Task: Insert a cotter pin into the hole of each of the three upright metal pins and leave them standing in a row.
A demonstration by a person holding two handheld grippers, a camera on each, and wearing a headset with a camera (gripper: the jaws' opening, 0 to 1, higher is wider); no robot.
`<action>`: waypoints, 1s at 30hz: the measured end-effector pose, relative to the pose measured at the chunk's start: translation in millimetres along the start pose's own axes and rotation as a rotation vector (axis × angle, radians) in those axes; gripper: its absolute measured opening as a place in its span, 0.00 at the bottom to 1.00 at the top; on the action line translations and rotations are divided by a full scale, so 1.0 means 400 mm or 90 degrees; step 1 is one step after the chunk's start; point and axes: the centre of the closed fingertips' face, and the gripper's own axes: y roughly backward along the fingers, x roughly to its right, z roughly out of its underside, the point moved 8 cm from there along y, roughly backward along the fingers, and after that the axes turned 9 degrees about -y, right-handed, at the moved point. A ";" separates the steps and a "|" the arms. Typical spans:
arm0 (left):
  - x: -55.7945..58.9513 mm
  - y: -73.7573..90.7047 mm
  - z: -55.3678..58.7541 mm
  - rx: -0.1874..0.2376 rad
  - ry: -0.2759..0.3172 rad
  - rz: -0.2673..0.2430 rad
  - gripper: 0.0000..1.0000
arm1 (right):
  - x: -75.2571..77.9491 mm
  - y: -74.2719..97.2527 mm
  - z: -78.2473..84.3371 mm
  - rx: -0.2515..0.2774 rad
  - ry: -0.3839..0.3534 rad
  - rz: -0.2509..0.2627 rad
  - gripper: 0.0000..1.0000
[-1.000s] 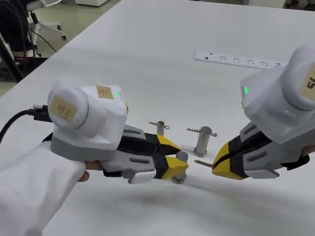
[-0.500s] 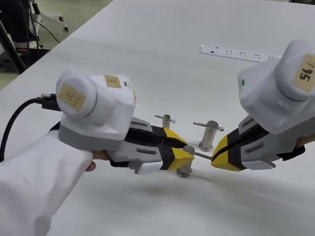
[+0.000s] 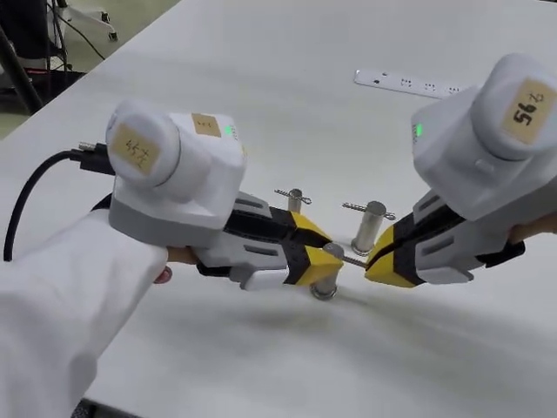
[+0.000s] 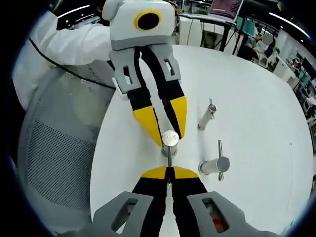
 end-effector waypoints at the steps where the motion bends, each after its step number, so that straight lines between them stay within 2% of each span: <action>1: 0.000 -0.001 0.000 0.000 0.001 0.000 0.11 | 0.000 0.001 -0.003 -0.001 -0.007 0.000 0.00; 11: 0.001 0.003 -0.002 -0.007 0.004 -0.003 0.10 | -0.011 -0.004 -0.033 0.003 -0.040 0.014 0.00; 19: 0.002 0.017 -0.010 -0.015 -0.009 0.007 0.11 | -0.018 -0.013 -0.052 -0.013 0.010 0.034 0.00; 21: 0.000 0.020 -0.007 -0.022 -0.011 0.007 0.11 | -0.022 -0.016 -0.056 0.000 0.035 0.038 0.00; 23: -0.001 0.022 -0.006 -0.026 -0.013 0.010 0.13 | -0.024 -0.015 -0.053 0.005 0.009 0.039 0.00; 25: -0.002 0.024 -0.007 -0.028 -0.012 0.015 0.14 | -0.024 -0.007 -0.053 0.021 -0.007 0.045 0.05; 27: -0.001 0.025 -0.010 -0.027 -0.013 0.021 0.14 | -0.024 0.004 -0.047 0.011 -0.023 0.044 0.12; 30: -0.002 0.024 -0.012 -0.031 -0.015 0.029 0.15 | -0.025 0.018 -0.039 0.009 -0.025 0.056 0.11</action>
